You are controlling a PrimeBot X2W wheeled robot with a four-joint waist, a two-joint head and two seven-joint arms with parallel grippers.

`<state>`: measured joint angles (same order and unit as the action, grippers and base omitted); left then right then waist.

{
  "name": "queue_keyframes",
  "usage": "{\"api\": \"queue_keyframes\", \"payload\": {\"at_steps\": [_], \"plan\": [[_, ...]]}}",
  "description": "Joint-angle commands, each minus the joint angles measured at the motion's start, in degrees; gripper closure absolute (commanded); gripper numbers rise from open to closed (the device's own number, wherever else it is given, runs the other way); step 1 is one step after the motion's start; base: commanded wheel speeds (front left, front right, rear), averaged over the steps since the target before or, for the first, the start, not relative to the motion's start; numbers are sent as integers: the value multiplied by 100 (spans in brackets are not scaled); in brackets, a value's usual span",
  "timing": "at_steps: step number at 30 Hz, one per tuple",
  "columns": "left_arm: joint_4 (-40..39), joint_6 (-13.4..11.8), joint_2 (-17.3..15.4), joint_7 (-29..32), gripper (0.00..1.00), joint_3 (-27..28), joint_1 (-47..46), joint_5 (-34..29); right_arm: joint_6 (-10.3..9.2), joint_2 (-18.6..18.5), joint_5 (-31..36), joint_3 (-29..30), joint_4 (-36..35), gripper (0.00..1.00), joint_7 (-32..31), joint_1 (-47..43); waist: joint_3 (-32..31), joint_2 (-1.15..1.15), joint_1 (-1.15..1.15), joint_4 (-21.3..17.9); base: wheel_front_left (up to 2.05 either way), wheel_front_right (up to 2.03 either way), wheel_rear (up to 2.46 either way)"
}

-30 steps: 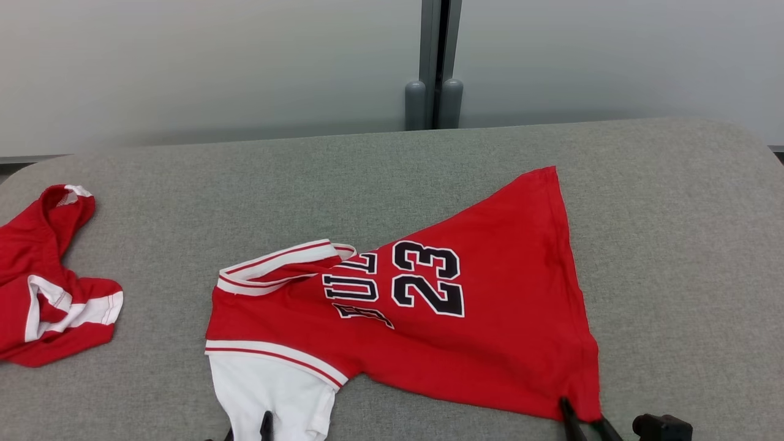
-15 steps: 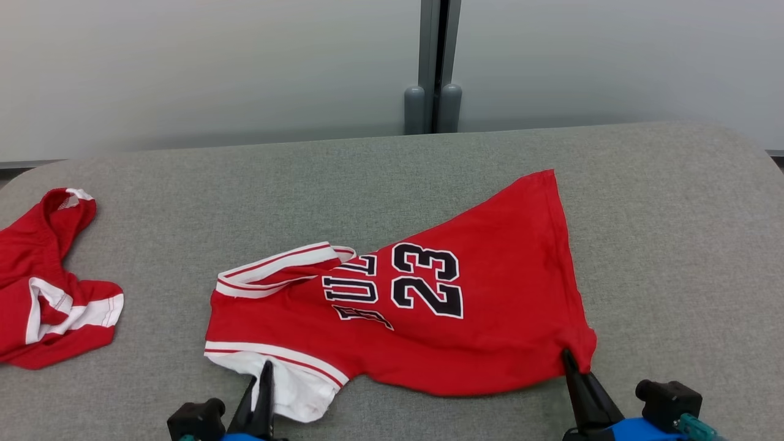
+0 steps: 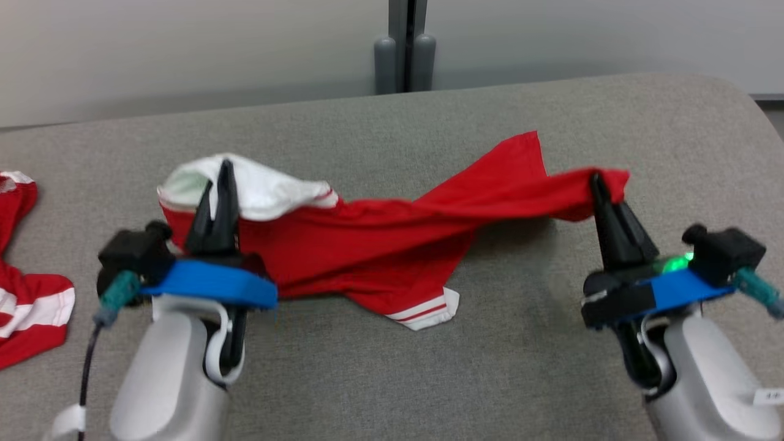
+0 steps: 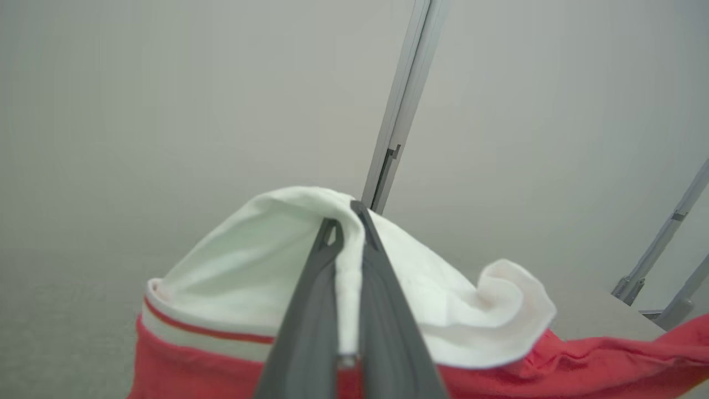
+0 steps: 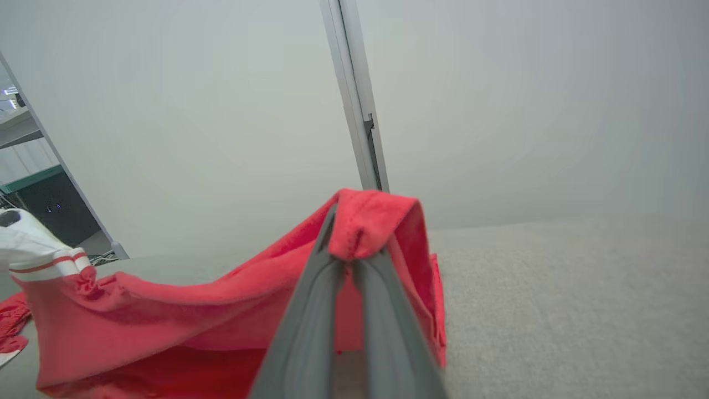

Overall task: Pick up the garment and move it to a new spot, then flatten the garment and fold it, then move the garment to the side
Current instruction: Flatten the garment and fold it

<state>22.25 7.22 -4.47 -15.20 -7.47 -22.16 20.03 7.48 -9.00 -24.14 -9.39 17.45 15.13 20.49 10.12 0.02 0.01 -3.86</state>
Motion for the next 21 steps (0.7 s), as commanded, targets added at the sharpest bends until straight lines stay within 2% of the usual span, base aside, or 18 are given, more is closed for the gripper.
{"api": "queue_keyframes", "payload": {"at_steps": [1, 5, 9, 16, 21], "plan": [[30, 36, -108, 10, 100, -77, -339, 55, 3, -106, -63, -73, 38, 100, 2, 366, 123, -2, -1, -13, 0, 0, 0], [200, 24, -408, 10, 100, -329, -1483, 236, 3, -334, -380, -311, 328, 100, 2, 1538, 507, -2, -1, -110, 0, 0, 0], [499, 25, -543, 10, 100, -266, -2653, 487, 3, -573, -692, -603, 739, 100, 2, 2707, 888, -2, -1, -172, 0, 0, 0], [1071, 25, -619, 10, 100, -287, -4515, 603, 3, -796, -1488, -802, 1492, 100, 3, 4540, 1390, -2, -1, -227, 0, 0, 0], [1323, 24, -601, 10, 100, -394, -5343, 554, 3, -894, -1853, -866, 1876, 100, 2, 5355, 1530, -2, -1, -227, 0, 0, 0]]}}
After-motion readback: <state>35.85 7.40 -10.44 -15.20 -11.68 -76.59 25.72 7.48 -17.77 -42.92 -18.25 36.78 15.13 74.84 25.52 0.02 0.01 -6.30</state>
